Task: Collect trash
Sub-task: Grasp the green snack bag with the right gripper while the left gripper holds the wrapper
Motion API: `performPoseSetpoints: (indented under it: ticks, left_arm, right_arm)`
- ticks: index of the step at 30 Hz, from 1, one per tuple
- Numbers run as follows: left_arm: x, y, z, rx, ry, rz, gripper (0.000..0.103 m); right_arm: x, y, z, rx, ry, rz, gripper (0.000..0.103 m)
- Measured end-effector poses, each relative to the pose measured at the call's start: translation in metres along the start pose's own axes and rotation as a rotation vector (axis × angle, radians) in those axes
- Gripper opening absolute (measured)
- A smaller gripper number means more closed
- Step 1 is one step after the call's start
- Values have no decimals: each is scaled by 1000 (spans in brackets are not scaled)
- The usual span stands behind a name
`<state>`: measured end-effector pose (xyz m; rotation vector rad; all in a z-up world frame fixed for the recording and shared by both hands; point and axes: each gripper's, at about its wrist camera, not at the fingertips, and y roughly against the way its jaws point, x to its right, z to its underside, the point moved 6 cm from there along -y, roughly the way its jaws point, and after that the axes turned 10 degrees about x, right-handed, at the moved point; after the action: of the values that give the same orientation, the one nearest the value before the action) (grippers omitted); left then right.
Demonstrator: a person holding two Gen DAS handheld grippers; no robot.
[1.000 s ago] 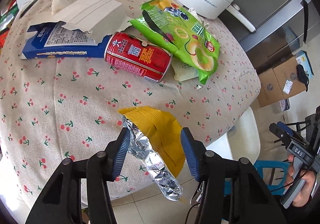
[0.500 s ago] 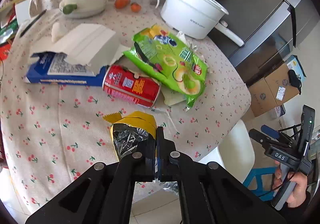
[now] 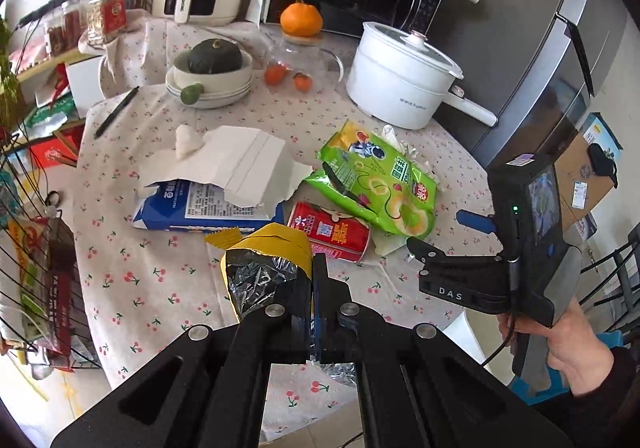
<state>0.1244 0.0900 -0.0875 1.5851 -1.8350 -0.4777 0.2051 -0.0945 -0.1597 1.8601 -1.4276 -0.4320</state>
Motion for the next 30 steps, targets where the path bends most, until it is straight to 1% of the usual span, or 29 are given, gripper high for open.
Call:
performPoseSetpoints:
  ticks: [2, 5, 8, 9, 10, 11, 12, 13, 14, 18, 20, 23, 28, 30]
  left_arm:
    - [-6, -2, 1, -6, 6, -9, 0]
    - [-14, -3, 2, -14, 13, -18, 0]
    - [-19, -4, 3, -21, 25, -22, 0]
    - [-20, -5, 3, -23, 27, -22, 0]
    - [-20, -5, 3, -24, 29, -23, 0]
    - [-20, -5, 4, -25, 30, -22, 0]
    - [-20, -5, 4, -25, 29, -21, 0]
    - [-19, -5, 4, -25, 27, -20, 0]
    - [-19, -4, 4, -24, 26, -19, 0]
    - [-17, -3, 4, -25, 25, -18, 0]
    - [-17, -3, 5, -24, 27, -17, 0]
    - [-16, -1, 5, -19, 27, -16, 0]
    - [-16, 4, 4, -7, 33, -13, 0]
    - [-18, 6, 2, -1, 45, -13, 0]
  right_arm:
    - [-6, -13, -3, -2, 38, 17, 79]
    - [-6, -27, -6, -2, 48, 31, 78]
    - [-5, -38, -8, -9, 31, 22, 70]
    - [-5, -41, -8, -13, 22, 17, 62]
    - [-5, -43, -8, -19, 14, 11, 51]
    - [-4, -45, -8, -23, 3, 3, 45]
    - [-4, -46, -8, -27, -10, -3, 29]
    - [-4, -46, -7, -31, -22, -13, 10]
    - [-3, -45, -6, -35, -33, -18, 4]
    - [0, -30, -10, 12, -36, -9, 0]
    - [4, -20, -14, 42, -38, -7, 0]
    - [13, -2, -20, 78, -78, -19, 0]
    - [26, 24, -23, 110, -171, -71, 0]
    - [24, 27, -27, 113, -190, -112, 1]
